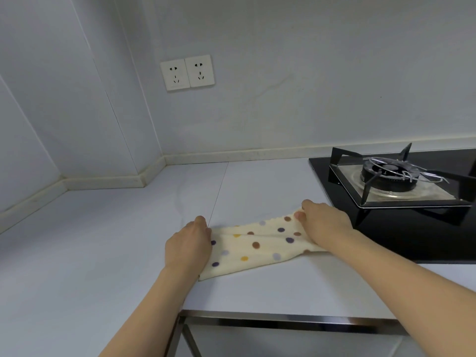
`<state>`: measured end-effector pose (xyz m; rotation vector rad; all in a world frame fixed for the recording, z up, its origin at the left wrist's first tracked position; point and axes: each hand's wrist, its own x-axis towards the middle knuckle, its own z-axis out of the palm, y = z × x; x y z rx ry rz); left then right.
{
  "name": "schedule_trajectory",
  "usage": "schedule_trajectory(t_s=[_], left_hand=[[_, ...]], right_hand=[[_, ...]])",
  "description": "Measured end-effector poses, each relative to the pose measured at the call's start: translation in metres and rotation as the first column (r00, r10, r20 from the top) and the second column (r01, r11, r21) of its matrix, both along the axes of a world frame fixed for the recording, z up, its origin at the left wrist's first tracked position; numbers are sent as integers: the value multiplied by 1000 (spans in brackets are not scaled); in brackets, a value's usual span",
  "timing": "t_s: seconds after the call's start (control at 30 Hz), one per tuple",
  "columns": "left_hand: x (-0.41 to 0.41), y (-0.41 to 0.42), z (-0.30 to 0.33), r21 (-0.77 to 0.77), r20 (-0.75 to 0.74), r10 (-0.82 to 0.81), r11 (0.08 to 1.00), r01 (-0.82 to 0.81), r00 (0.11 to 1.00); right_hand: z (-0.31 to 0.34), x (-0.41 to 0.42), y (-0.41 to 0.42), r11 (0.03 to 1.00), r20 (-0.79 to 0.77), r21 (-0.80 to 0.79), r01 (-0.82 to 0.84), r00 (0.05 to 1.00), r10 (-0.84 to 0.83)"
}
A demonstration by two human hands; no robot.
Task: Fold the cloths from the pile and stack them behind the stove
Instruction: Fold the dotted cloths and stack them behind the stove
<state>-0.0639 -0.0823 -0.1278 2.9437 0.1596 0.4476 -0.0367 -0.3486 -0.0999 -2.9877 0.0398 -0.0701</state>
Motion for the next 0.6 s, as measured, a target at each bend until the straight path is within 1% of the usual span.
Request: schedule_trajectory(t_s=[0.03, 0.1, 0.13, 0.17, 0.2, 0.23, 0.3, 0.33, 0.47, 0.53, 0.6], left_hand=[[0, 1, 1, -19, -1, -4, 1000, 4, 1000], [1, 3, 4, -57, -30, -15, 998, 13, 999], [1, 3, 6, -77, -51, -22, 997, 18, 998], [1, 3, 8, -98, -70, -35, 995, 28, 997], [1, 2, 9, -115, -81, -51, 992, 42, 995], [1, 1, 9, -136, -90, -68, 989, 56, 994], [0, -1, 9, -170, -105, -98, 982, 80, 990], [-1, -2, 9, -181, -116, -115, 979, 92, 987], [0, -5, 12, -135, -164, -141, 984, 119, 976], [-3, -8, 15, -148, -207, -132, 984, 103, 969], [-4, -9, 12, -146, -172, -108, 986, 83, 979]], right_hand=[[3, 0, 3, 997, 39, -76, 1, 999, 2], [8, -4, 16, 974, 179, -225, -31, 981, 73], [10, -9, 26, 970, 245, -233, -67, 962, 125], [10, -15, 37, 971, 269, -208, -115, 948, 170], [8, -20, 48, 973, 246, -171, -155, 950, 195], [4, -25, 58, 976, 185, -130, -172, 963, 194], [-9, -31, 71, 983, 30, -110, -145, 988, 149], [-13, -31, 73, 985, -3, -113, -127, 992, 127], [-15, -31, 69, 990, -19, -63, -127, 992, 126], [-14, -31, 67, 990, -52, -26, -141, 989, 139], [-12, -31, 65, 989, -70, 5, -150, 986, 150]])
